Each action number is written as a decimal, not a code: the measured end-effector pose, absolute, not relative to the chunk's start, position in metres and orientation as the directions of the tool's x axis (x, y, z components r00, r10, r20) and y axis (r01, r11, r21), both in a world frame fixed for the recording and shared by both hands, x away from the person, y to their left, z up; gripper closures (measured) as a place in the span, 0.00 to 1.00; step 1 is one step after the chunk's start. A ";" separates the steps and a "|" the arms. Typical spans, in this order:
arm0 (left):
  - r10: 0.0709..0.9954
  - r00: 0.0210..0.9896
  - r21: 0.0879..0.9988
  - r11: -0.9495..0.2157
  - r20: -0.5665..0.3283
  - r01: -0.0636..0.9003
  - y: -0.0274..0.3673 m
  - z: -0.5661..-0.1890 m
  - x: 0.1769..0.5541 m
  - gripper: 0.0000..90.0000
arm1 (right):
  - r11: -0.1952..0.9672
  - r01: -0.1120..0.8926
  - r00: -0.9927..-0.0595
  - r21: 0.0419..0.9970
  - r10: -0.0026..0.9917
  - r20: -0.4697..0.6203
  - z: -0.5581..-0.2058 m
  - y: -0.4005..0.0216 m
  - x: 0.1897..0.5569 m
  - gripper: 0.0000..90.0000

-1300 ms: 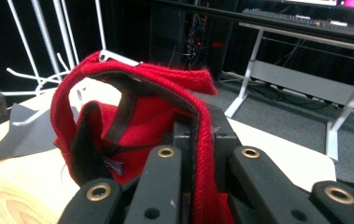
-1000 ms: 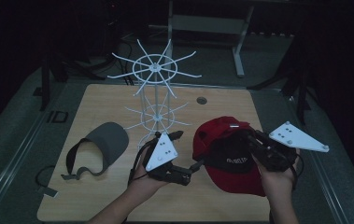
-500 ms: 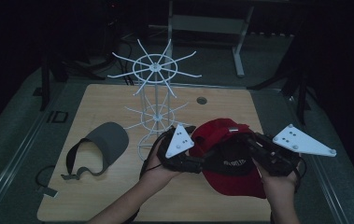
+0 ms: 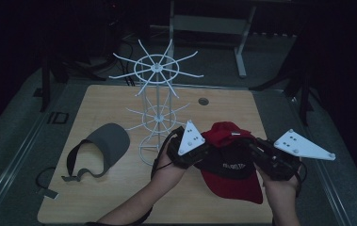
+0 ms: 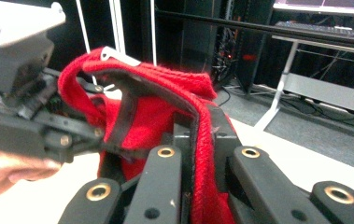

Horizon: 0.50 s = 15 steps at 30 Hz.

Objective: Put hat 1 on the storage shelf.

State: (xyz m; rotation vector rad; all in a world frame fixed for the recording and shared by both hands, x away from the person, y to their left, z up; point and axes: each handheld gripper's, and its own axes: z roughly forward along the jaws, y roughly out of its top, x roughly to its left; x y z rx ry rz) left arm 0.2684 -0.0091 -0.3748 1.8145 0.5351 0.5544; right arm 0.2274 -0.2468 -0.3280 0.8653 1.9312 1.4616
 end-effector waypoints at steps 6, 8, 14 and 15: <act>0.615 0.780 0.955 -0.286 0.116 0.083 -0.010 -0.369 0.267 1.00 | 0.184 0.175 -0.630 0.967 0.776 -0.034 -0.337 -0.251 0.226 0.95; 0.615 0.780 0.956 -0.283 0.116 0.082 -0.011 -0.367 0.266 1.00 | 0.180 0.181 -0.626 0.967 0.779 -0.028 -0.341 -0.252 0.225 0.95; 0.606 0.786 0.954 -0.289 0.121 0.077 -0.015 -0.360 0.268 1.00 | 0.150 0.203 -0.626 0.968 0.780 0.010 -0.355 -0.257 0.224 0.95; 0.606 0.786 0.954 -0.289 0.121 0.077 -0.015 -0.360 0.268 1.00 | 0.150 0.203 -0.626 0.968 0.780 0.010 -0.355 -0.257 0.224 0.95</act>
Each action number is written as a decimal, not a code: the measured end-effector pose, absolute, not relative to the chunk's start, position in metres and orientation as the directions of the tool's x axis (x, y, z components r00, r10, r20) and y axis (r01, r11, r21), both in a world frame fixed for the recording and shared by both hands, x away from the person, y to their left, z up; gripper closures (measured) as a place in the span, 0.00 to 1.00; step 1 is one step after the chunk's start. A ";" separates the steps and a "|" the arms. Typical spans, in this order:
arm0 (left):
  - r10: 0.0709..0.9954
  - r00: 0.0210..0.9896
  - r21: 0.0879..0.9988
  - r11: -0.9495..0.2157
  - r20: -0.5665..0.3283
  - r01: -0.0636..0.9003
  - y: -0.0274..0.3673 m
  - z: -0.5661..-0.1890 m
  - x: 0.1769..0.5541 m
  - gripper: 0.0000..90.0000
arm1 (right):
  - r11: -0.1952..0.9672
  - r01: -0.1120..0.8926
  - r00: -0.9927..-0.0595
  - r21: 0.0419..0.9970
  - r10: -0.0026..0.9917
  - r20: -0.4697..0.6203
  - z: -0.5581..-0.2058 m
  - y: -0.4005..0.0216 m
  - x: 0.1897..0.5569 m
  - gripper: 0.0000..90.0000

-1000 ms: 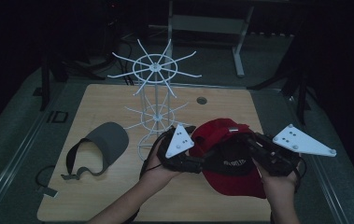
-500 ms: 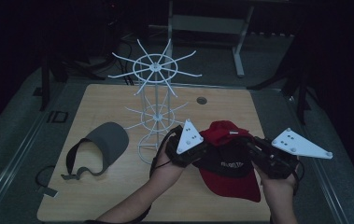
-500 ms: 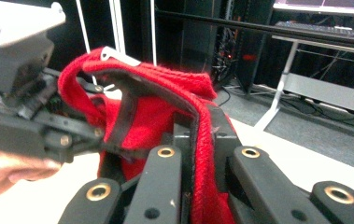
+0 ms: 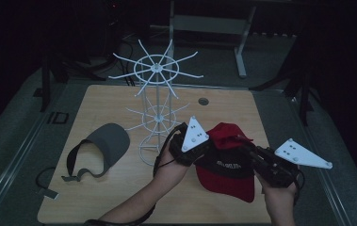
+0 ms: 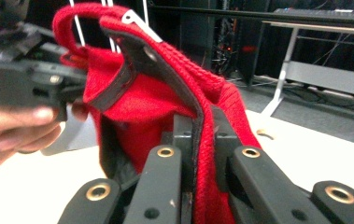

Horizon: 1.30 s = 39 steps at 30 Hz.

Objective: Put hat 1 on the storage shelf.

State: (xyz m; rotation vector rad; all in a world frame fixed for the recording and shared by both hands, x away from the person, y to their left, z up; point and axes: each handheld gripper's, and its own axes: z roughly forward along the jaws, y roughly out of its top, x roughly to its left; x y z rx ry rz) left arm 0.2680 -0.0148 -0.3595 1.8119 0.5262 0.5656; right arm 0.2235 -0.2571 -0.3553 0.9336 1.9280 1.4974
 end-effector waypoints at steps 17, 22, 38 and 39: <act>0.568 0.813 0.961 -0.275 0.129 0.039 -0.022 -0.345 0.263 1.00 | 0.140 0.211 -0.681 0.967 0.731 0.043 -0.376 -0.270 0.205 0.69; 0.566 0.815 0.963 -0.266 0.120 0.043 -0.019 -0.345 0.265 1.00 | 0.176 0.198 -0.713 0.964 0.701 0.019 -0.376 -0.269 0.199 0.56; 0.415 0.901 0.969 -0.246 0.123 -0.020 0.006 -0.356 0.269 1.00 | 0.182 0.147 -0.728 0.972 0.685 -0.018 -0.359 -0.288 0.198 0.51; 0.393 0.911 0.968 -0.248 0.127 -0.028 0.008 -0.357 0.269 1.00 | 0.185 0.147 -0.729 0.972 0.685 -0.020 -0.359 -0.288 0.199 0.51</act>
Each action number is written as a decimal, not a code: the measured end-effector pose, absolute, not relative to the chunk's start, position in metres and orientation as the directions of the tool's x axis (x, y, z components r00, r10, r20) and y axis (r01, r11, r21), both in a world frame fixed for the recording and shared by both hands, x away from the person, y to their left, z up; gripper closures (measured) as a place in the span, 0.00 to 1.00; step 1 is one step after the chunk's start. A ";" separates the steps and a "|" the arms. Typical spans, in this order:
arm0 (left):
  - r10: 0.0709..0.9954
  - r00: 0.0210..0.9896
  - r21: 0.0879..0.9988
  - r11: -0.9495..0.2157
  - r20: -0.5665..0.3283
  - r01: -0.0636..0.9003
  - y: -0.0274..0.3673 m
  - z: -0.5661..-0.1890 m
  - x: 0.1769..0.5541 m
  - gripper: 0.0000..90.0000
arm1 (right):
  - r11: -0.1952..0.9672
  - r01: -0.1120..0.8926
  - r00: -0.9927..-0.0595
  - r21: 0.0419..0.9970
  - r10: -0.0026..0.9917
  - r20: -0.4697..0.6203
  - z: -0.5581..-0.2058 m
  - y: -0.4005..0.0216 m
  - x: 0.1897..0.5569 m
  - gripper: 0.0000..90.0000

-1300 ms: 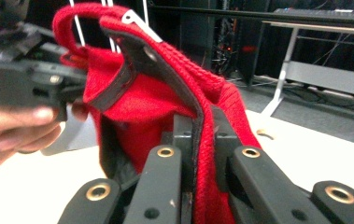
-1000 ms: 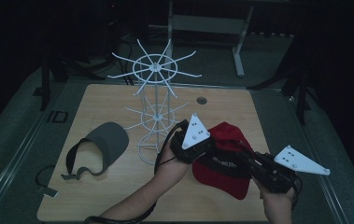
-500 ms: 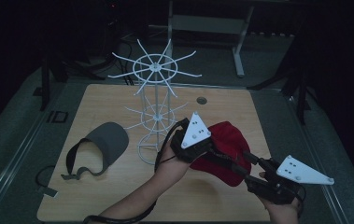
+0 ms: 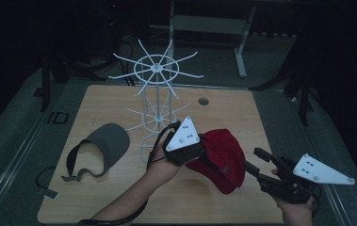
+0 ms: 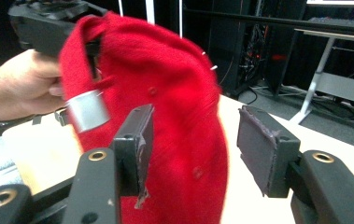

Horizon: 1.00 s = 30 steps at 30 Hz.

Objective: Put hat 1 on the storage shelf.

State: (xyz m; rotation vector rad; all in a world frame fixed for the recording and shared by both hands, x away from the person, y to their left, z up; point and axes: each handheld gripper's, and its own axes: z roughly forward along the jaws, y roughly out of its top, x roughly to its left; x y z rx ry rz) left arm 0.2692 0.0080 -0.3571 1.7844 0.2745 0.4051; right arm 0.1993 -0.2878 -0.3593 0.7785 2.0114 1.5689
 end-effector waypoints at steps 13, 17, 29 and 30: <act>0.258 0.956 0.959 -0.275 0.142 -0.069 0.010 -0.353 0.262 1.00 | 0.264 0.135 -0.799 0.955 0.599 -0.052 -0.354 -0.270 0.220 0.57; 0.241 0.959 0.957 -0.277 0.151 -0.081 0.005 -0.353 0.259 1.00 | 0.284 0.131 -0.811 0.950 0.581 -0.062 -0.352 -0.267 0.222 0.67; 0.226 0.964 0.958 -0.277 0.138 -0.072 0.000 -0.353 0.260 1.00 | 0.337 0.069 -0.833 0.939 0.537 -0.132 -0.354 -0.263 0.220 0.73; 0.227 0.964 0.959 -0.276 0.137 -0.071 0.000 -0.354 0.261 1.00 | 0.341 0.068 -0.834 0.938 0.536 -0.134 -0.354 -0.262 0.220 0.78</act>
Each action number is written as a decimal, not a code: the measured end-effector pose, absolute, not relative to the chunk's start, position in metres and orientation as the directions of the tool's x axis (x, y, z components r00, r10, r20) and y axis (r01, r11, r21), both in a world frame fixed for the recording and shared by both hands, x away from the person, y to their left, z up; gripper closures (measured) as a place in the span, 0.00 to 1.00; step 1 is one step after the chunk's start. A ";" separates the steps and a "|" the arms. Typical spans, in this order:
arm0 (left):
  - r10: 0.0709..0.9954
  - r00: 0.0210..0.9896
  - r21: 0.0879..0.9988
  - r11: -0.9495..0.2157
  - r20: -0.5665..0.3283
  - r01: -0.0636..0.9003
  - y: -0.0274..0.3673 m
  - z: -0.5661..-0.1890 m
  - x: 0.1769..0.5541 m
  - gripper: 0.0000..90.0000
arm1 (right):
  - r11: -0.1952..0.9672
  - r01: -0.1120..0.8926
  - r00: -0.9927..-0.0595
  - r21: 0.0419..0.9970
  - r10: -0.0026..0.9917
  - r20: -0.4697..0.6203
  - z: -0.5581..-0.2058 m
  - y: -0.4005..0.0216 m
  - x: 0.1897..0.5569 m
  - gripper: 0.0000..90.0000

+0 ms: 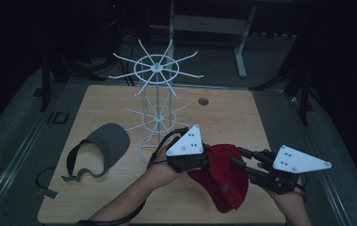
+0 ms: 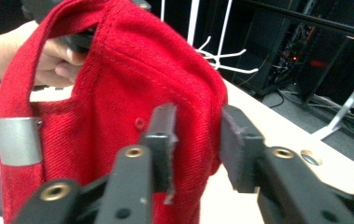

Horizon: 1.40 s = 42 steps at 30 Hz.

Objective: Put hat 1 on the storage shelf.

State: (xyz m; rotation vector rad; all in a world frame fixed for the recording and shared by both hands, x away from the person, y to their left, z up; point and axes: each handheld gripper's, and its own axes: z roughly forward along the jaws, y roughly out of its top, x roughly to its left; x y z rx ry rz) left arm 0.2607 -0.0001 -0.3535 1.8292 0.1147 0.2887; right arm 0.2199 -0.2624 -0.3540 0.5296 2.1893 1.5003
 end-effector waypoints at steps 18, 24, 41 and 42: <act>0.237 0.961 0.961 -0.267 0.140 -0.074 0.008 -0.356 0.262 1.00 | 0.254 0.070 -0.849 0.965 0.523 -0.077 -0.346 -0.271 0.213 0.99; 0.244 0.961 0.963 -0.263 0.132 -0.065 0.010 -0.358 0.263 0.78 | 0.247 0.081 -0.839 0.966 0.541 -0.069 -0.344 -0.271 0.216 0.99; 0.385 0.916 0.969 -0.247 0.115 -0.018 0.042 -0.363 0.262 0.53 | 0.195 0.095 -0.800 0.976 0.598 -0.042 -0.337 -0.283 0.217 0.99; 0.393 0.912 0.969 -0.247 0.113 -0.014 0.044 -0.363 0.263 0.53 | 0.188 0.096 -0.796 0.977 0.605 -0.039 -0.337 -0.283 0.216 0.99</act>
